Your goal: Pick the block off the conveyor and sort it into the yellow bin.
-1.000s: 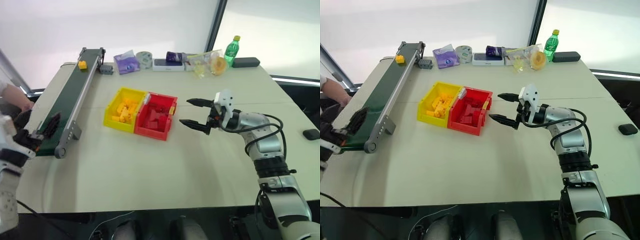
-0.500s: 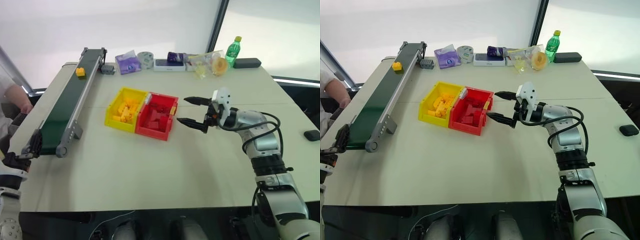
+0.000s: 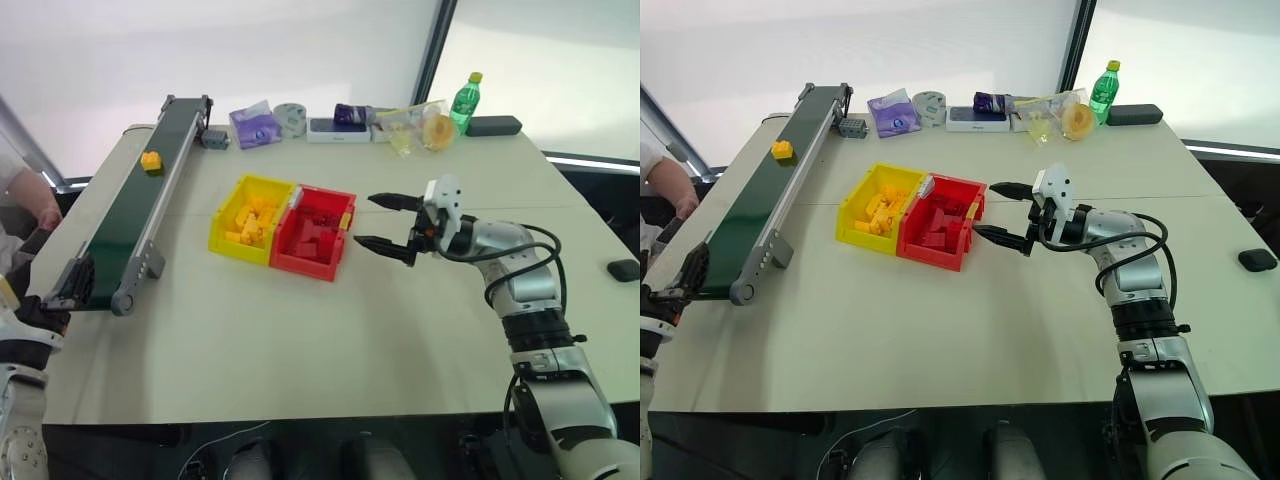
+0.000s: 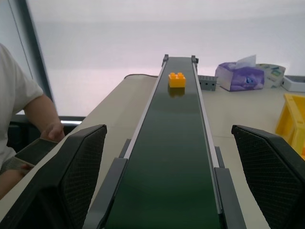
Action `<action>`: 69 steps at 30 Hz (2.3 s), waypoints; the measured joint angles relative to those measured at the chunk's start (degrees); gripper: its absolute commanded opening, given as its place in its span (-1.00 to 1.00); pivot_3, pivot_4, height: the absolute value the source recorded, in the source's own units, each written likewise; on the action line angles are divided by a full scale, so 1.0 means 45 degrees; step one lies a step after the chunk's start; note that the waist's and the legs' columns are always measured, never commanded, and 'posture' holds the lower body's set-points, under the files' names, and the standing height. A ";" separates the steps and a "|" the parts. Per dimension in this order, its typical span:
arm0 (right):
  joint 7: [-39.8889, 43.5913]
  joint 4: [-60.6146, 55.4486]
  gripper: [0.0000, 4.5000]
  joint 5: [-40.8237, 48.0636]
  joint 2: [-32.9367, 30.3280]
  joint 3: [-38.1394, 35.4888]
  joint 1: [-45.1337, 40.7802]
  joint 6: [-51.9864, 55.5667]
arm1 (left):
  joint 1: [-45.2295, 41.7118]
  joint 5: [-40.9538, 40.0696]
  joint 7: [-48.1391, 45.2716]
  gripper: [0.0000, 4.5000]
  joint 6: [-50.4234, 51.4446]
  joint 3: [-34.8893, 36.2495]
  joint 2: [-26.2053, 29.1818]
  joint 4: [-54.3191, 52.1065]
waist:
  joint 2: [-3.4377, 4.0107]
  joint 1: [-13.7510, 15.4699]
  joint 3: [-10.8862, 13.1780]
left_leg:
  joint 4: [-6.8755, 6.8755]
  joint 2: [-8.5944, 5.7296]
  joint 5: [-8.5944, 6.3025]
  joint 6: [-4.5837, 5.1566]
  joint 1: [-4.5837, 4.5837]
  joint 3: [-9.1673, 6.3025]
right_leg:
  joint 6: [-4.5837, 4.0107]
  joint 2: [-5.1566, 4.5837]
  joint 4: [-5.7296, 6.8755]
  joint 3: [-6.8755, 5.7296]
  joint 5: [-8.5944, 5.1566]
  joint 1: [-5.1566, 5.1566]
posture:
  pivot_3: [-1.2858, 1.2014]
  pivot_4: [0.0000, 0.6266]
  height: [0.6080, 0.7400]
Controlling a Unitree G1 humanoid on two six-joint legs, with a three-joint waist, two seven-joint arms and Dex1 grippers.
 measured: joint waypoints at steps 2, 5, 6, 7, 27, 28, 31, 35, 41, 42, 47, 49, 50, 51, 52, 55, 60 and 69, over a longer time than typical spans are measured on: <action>0.0000 0.0000 1.00 0.0000 0.0000 0.0000 0.0007 0.0000 | -0.0111 -0.0008 0.0062 0.97 0.0066 0.0000 0.0028 0.0058 | 0.0000 0.0001 0.0000 | 0.0000 0.0000 0.0000 0.0000 0.0000 0.0001 | 0.0000 0.0000 0.0000 0.0000 0.0000 0.0000 | 0.03 -0.52 1.00; 0.0001 0.0000 1.00 0.0002 0.0000 -0.0001 0.0011 -0.0001 | -0.0239 0.0000 0.0201 0.97 0.0229 0.0000 0.0091 0.0176 | 0.0000 -0.0005 0.0000 | 0.0000 0.0000 0.0000 0.0000 0.0000 0.0001 | 0.0000 0.0000 0.0000 0.0000 0.0000 0.0000 | 0.03 -0.52 1.00; 0.0002 0.0000 1.00 0.0004 0.0000 -0.0001 0.0012 0.0000 | -0.0256 0.0027 0.0250 0.97 0.0300 -0.0010 0.0183 0.0229 | 0.0000 -0.0007 0.0000 | -0.0001 0.0000 0.0000 0.0000 0.0000 0.0000 | 0.0000 0.0001 0.0000 0.0000 0.0000 0.0000 | 0.03 -0.52 1.00; 0.0003 -0.0005 1.00 0.0009 0.0001 -0.0001 0.0013 0.0000 | -0.0314 0.0109 0.0312 0.97 0.0401 -0.0057 0.0384 0.0355 | 0.0000 -0.0002 0.0000 | -0.0001 0.0001 0.0000 0.0000 0.0000 -0.0001 | 0.0000 0.0002 0.0000 0.0000 0.0000 -0.0001 | 0.03 -0.52 1.00; 0.0025 -0.1019 1.00 0.0247 0.0311 0.0238 0.0086 0.0590 | -0.4685 0.1220 0.0294 0.97 0.4203 -0.2675 0.3278 0.4268 | 0.0000 0.0014 0.0000 | -0.0006 0.0000 0.0002 -0.0003 0.0000 0.0009 | 0.0000 0.0001 0.0001 -0.0005 0.0000 -0.0009 | 0.03 -0.52 1.00; -0.0002 -0.1030 1.00 0.0246 0.0311 0.0238 0.0089 0.0596 | -0.4793 0.1295 0.0244 0.97 0.4191 -0.2777 0.3279 0.4449 | 0.0000 0.0012 0.0000 | -0.0006 0.0000 0.0002 -0.0003 0.0000 0.0011 | 0.0001 0.0001 0.0001 -0.0005 0.0000 -0.0009 | 0.03 -0.52 1.00; -0.0072 -0.1167 1.00 0.0246 0.0306 0.0236 0.0124 0.0691 | -0.5192 0.1408 -0.0069 0.97 0.4197 -0.2931 0.3284 0.5076 | 0.0000 0.0000 0.0000 | -0.0007 0.0002 0.0002 -0.0003 -0.0001 0.0013 | 0.0000 0.0003 0.0002 -0.0005 0.0000 -0.0016 | 0.03 -0.52 1.00; -0.0214 -0.1315 1.00 0.0246 0.0302 0.0232 0.0179 0.0797 | -0.5546 0.1417 -0.0629 0.97 0.4202 -0.2955 0.3528 0.5729 | 0.0000 -0.0003 0.0000 | -0.0006 0.0002 0.0002 -0.0003 -0.0001 0.0017 | 0.0001 0.0002 0.0003 -0.0005 0.0000 -0.0018 | 0.03 -0.52 1.00; -0.0321 -0.1405 1.00 0.0245 0.0316 0.0233 0.0362 0.0814 | -0.5963 0.1694 -0.1015 0.97 0.4137 -0.3013 0.3692 0.6133 | 0.0000 0.0028 0.0000 | -0.0003 -0.0002 0.0002 -0.0003 -0.0003 0.0019 | 0.0002 -0.0003 0.0004 -0.0004 0.0001 -0.0016 | 0.03 -0.52 1.00; -0.0332 -0.1405 1.00 0.0245 0.0316 0.0232 0.0411 0.0813 | -0.6033 0.1708 -0.1010 0.97 0.4137 -0.3013 0.3691 0.6208 | 0.0000 0.0027 0.0000 | -0.0004 -0.0001 0.0002 -0.0003 -0.0002 0.0018 | 0.0002 -0.0002 0.0004 -0.0004 0.0001 -0.0016 | 0.03 -0.52 1.00; -0.0375 -0.1404 1.00 0.0240 0.0314 0.0232 0.0489 0.0769 | -0.6119 0.1854 -0.1018 0.74 0.4221 -0.3042 0.3691 0.6338 | 0.0000 0.0008 0.0000 | -0.0004 0.0000 0.0002 -0.0003 -0.0002 0.0019 | 0.0002 0.0000 0.0004 -0.0004 0.0001 -0.0017 | 0.03 -0.52 1.00; -0.0393 -0.1404 1.00 0.0240 0.0313 0.0232 0.0489 0.0750 | -0.6118 0.1934 -0.1018 0.40 0.4282 -0.3128 0.3674 0.6346 | 0.0000 0.0008 0.0000 | -0.0004 0.0000 0.0002 -0.0003 -0.0002 0.0018 | 0.0002 0.0001 0.0005 -0.0004 0.0001 -0.0017 | 0.03 -0.52 1.00; -0.0404 -0.1404 1.00 0.0239 0.0313 0.0232 0.0489 0.0742 | -0.6118 0.1934 -0.1024 0.17 0.4303 -0.3130 0.3635 0.6348 | 0.0000 0.0008 0.0000 | -0.0004 0.0000 0.0002 -0.0003 -0.0003 0.0018 | 0.0002 0.0001 0.0005 -0.0005 0.0001 -0.0018 | 0.03 -0.52 1.00; -0.0409 -0.1404 1.00 0.0239 0.0313 0.0232 0.0489 0.0741 | -0.6118 0.1934 -0.1028 -0.06 0.4312 -0.3130 0.3627 0.6348 | 0.0000 0.0007 0.0000 | -0.0004 0.0000 0.0002 -0.0003 -0.0002 0.0019 | 0.0002 0.0001 0.0004 -0.0005 0.0001 -0.0017 | 0.03 -0.52 1.00; -0.0417 -0.1404 1.00 0.0238 0.0312 0.0232 0.0489 0.0740 | -0.6118 0.1933 -0.1023 -0.30 0.4331 -0.3128 0.3627 0.6347 | 0.0000 0.0008 0.0000 | -0.0004 0.0000 0.0002 -0.0003 -0.0002 0.0019 | 0.0002 0.0000 0.0004 -0.0004 0.0001 -0.0017 | 0.03 -0.52 1.00; -0.0450 -0.1404 1.00 0.0235 0.0289 0.0232 0.0489 0.0739 | -0.6116 0.1962 -0.0998 -0.44 0.4433 -0.3110 0.3641 0.6314 | 0.0000 0.0022 0.0000 | -0.0003 0.0000 0.0002 -0.0003 -0.0002 0.0018 | 0.0002 0.0000 0.0007 -0.0004 0.0001 -0.0017 | 0.03 -0.52 1.00; -0.0522 -0.1404 1.00 0.0235 0.0179 0.0231 0.0488 0.0739 | -0.6118 0.1867 -0.0899 -0.44 0.4544 -0.2984 0.3479 0.6021 | 0.0000 0.0043 0.0000 | 0.0000 -0.0001 0.0002 -0.0003 -0.0003 0.0018 | 0.0002 -0.0003 0.0007 -0.0004 0.0001 -0.0016 | 0.03 -0.52 1.00; -0.0564 -0.1412 1.00 0.0250 0.0178 0.0227 0.0483 0.0837 | -0.5721 -0.0273 -0.3025 -0.44 0.4761 -0.4033 0.2493 0.2546 | 0.0000 0.0032 0.0000 | 0.0003 -0.0002 0.0005 -0.0008 -0.0002 0.0015 | 0.0003 0.0004 0.0014 0.0000 0.0002 -0.0014 | 0.03 -0.52 1.00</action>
